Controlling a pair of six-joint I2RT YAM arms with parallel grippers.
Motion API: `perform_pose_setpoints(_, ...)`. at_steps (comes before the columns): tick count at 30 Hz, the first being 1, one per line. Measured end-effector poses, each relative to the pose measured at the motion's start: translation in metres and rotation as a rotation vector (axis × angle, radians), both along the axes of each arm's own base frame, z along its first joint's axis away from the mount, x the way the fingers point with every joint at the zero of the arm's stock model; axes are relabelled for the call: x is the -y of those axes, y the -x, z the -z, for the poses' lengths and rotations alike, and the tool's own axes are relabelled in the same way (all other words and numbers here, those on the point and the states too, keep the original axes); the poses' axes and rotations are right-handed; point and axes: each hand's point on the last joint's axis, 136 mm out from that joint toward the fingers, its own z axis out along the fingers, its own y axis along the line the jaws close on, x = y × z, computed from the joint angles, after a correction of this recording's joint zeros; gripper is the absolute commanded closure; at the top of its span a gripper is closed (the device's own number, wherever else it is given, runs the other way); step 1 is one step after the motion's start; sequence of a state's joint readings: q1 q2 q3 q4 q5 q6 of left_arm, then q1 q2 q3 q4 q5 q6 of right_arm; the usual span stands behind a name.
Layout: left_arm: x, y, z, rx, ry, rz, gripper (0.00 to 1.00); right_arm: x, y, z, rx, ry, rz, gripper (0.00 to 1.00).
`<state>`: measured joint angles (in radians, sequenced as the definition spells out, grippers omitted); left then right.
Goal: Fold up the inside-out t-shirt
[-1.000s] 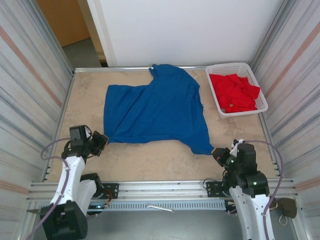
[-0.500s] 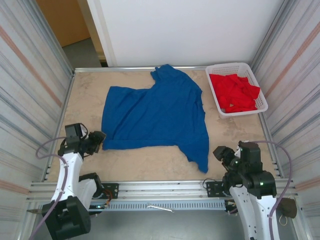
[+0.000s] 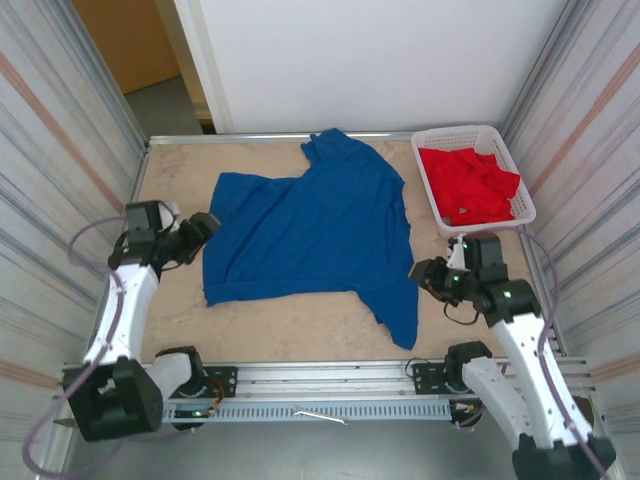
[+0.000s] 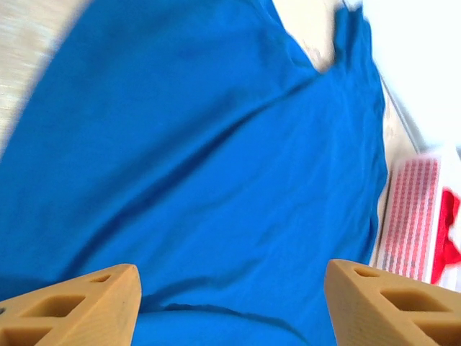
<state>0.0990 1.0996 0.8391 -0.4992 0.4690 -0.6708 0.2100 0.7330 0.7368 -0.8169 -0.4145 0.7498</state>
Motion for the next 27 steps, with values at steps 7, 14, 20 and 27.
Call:
perform_pose_setpoints(7,0.061,-0.028,0.050,-0.110,-0.035,0.190,0.31,-0.046,-0.047,0.057,-0.087,0.109,-0.127,0.68)
perform_pose_setpoints(14,0.072,-0.026,0.106,-0.214,-0.065,0.208,0.31,-0.057,-0.069,0.110,-0.143,0.182,-0.091,0.64)
perform_pose_setpoints(20,0.065,0.002,0.138,-0.285,-0.077,0.190,0.31,-0.054,-0.042,0.143,-0.208,0.214,-0.039,0.55)
perform_pose_setpoints(27,0.062,0.027,0.140,-0.256,-0.051,0.166,0.30,-0.057,-0.011,0.145,-0.205,0.194,0.033,0.53)
